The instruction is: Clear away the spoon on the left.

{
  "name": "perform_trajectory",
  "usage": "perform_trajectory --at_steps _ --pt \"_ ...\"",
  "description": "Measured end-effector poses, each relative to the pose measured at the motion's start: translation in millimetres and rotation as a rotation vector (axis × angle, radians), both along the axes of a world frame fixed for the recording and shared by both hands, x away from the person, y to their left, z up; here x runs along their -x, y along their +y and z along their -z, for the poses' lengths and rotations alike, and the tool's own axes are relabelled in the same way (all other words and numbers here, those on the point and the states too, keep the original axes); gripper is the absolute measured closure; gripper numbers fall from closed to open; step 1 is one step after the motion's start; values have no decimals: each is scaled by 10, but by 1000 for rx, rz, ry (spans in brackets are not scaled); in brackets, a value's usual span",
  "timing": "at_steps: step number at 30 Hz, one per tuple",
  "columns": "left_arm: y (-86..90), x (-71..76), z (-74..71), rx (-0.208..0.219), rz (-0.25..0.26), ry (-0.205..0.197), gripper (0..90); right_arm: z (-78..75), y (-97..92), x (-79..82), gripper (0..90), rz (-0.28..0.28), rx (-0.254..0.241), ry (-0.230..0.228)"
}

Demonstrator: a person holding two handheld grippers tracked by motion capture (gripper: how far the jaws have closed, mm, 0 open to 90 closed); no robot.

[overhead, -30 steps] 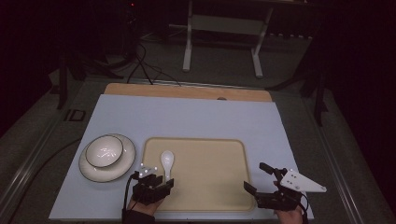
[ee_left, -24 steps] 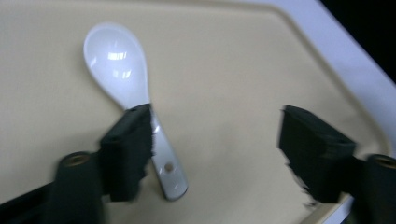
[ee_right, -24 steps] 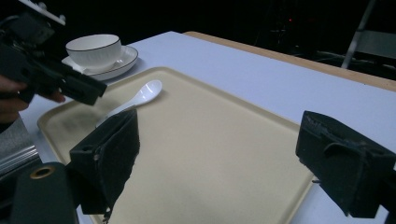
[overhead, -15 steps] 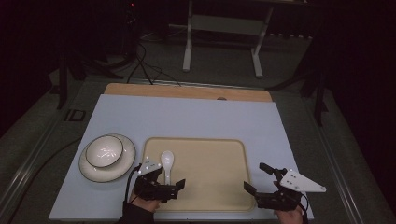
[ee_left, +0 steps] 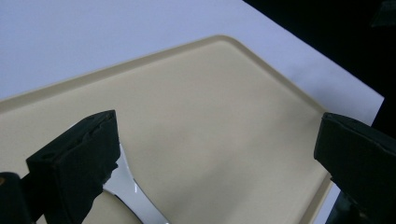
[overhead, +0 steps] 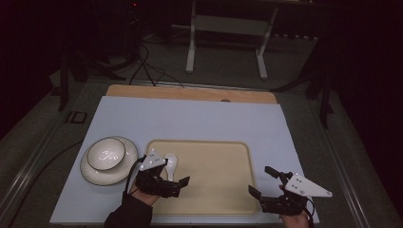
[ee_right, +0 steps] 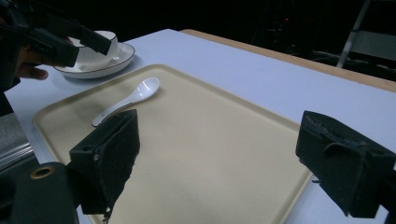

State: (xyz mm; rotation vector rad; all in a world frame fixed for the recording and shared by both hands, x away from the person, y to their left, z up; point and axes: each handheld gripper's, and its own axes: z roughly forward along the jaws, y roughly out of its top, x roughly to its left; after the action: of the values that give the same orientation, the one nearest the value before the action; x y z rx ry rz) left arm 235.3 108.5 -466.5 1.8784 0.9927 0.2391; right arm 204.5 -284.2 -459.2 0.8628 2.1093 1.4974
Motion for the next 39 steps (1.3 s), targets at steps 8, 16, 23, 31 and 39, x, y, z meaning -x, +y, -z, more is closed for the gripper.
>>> perform_trajectory --at_steps 8,16,23,31,39 --pt "94 -46 -96 -22 29 -20 8 4 -8 15 136 4 4 -2" --pt "234 -54 -157 -47 30 -25 8 3 -30 51 136 14 11 -2" --pt "383 -34 -204 -47 11 -10 9 3 -58 72 136 23 7 -1" --pt "552 56 -228 -73 8 -31 9 8 -54 76 136 27 13 0" --pt "671 163 -137 -67 -10 -20 9 15 -45 67 136 33 18 4"
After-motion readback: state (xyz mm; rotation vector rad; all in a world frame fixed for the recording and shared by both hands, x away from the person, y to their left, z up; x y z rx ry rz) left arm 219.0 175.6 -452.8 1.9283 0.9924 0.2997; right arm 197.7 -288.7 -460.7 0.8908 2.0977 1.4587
